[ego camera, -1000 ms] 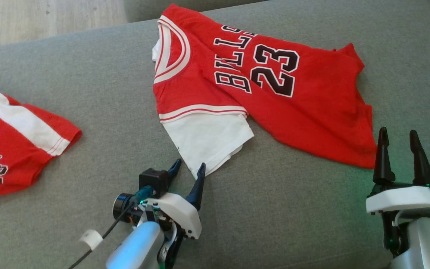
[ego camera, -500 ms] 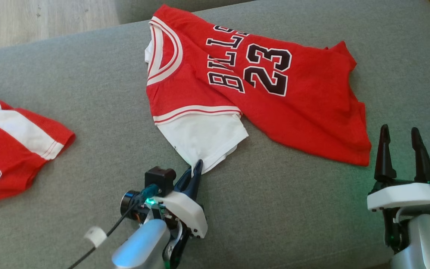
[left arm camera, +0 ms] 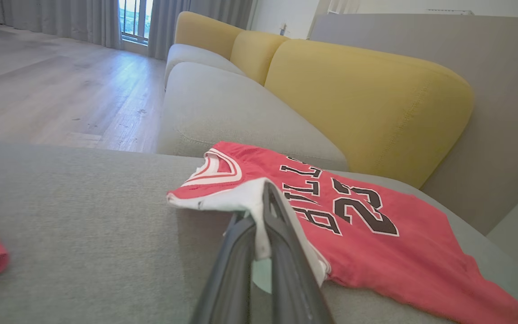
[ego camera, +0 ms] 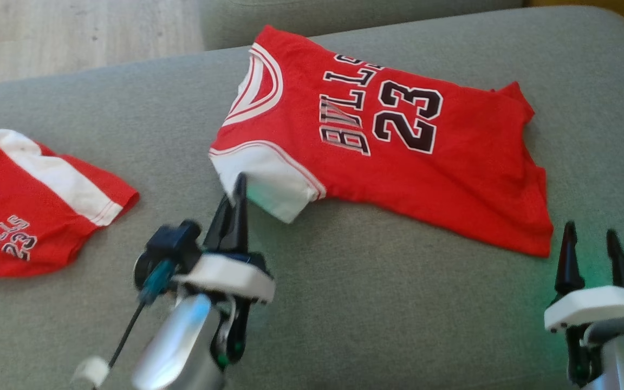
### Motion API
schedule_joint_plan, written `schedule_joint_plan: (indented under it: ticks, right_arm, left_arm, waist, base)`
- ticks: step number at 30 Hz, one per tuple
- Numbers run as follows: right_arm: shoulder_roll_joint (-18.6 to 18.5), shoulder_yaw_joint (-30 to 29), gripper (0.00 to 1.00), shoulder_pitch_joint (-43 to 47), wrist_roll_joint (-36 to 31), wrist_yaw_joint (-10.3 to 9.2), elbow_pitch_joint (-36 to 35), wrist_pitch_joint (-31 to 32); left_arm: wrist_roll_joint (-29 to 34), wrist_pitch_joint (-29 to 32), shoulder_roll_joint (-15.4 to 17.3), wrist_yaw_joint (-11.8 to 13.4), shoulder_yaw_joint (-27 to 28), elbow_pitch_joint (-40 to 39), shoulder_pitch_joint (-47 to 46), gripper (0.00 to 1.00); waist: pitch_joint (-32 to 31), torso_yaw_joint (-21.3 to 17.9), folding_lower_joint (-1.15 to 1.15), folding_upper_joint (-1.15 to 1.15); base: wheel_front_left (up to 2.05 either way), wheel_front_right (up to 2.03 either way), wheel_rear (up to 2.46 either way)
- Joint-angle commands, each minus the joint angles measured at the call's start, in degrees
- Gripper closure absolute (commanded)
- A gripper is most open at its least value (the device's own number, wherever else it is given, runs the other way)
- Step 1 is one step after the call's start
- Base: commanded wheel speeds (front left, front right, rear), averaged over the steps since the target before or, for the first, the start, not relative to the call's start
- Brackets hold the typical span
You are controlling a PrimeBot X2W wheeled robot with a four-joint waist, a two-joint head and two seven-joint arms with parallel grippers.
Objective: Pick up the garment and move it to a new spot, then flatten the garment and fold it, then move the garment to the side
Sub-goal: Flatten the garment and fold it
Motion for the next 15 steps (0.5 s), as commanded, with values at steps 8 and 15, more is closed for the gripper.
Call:
schedule_joint_plan:
  ticks: [8,15]
  right_arm:
    - [-0.32,2.42,0.00,-2.99,4.15,0.43,7.65,2.02]
    - [-0.32,3.52,0.00,-6.11,5.27,0.43,14.05,0.91]
  left_arm:
    - [4.68,-0.54,0.07,-1.65,6.31,-5.37,4.18,1.00]
    - [6.03,-0.54,-0.26,-2.86,7.41,-5.78,4.86,1.00]
  waist:
    - [-0.53,2.24,0.00,0.00]
    - [-0.05,3.20,0.00,0.00]
  base:
    - [0.00,0.00,0.00]
    - [0.00,0.00,0.00]
